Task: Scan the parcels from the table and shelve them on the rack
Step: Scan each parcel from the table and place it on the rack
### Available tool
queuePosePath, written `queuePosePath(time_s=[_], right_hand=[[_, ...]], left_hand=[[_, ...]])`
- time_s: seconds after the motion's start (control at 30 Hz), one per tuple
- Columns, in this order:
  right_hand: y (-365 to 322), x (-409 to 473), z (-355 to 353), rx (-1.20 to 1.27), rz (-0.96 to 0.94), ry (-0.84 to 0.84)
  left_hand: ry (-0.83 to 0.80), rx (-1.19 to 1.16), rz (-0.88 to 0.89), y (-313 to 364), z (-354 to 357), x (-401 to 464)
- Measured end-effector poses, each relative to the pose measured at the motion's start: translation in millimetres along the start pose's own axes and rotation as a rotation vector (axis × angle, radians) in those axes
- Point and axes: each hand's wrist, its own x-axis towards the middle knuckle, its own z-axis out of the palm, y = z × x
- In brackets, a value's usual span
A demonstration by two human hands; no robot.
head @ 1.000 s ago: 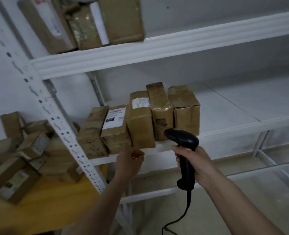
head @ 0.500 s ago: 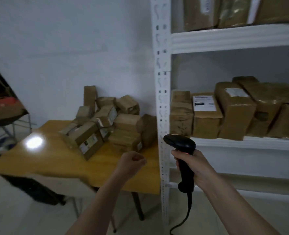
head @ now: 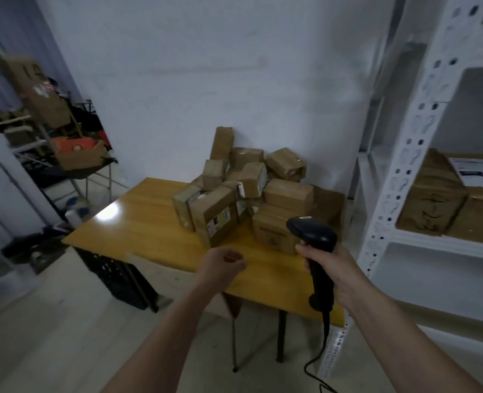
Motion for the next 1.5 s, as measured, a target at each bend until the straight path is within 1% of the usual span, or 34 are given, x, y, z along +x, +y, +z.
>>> queuePosePath(time_s=[0.13, 0.4, 0.57, 0.73, 0.87, 1.1, 1.27, 1.4, 1.5], right_hand=[[3, 5, 25, -0.025, 0.02, -0.022], [2, 39, 60, -0.021, 0.037, -0.043], [4, 77, 74, -0.007, 0.082, -0.032], [-7, 131, 81, 0.001, 0.103, -0.004], [-22, 174, 80, 0.003, 0.12, 0.027], [-31, 235, 67, 0.033, 0.161, 0.094], [-34, 256, 67, 0.091, 0.233, 0.073], [-34, 266, 63, 0.114, 0.239, 0.111], [-33, 270, 57, 0.119, 0.238, 0.142]], left_hand=[[0.036, -0.009, -0.025, -16, -18, 7], [0.015, -0.019, -0.048, -29, -37, 32], [0.003, -0.004, -0.057, -28, -49, 72], [-0.029, 0.02, -0.043, -8, -52, 130], [-0.033, 0.055, -0.036, 10, -48, 180], [-0.065, 0.087, -0.088, 27, -23, 258], [-0.074, 0.041, -0.172, 24, -7, 298], [-0.04, 0.029, -0.214, 25, 8, 340], [-0.019, 0.052, -0.224, 49, 13, 355]])
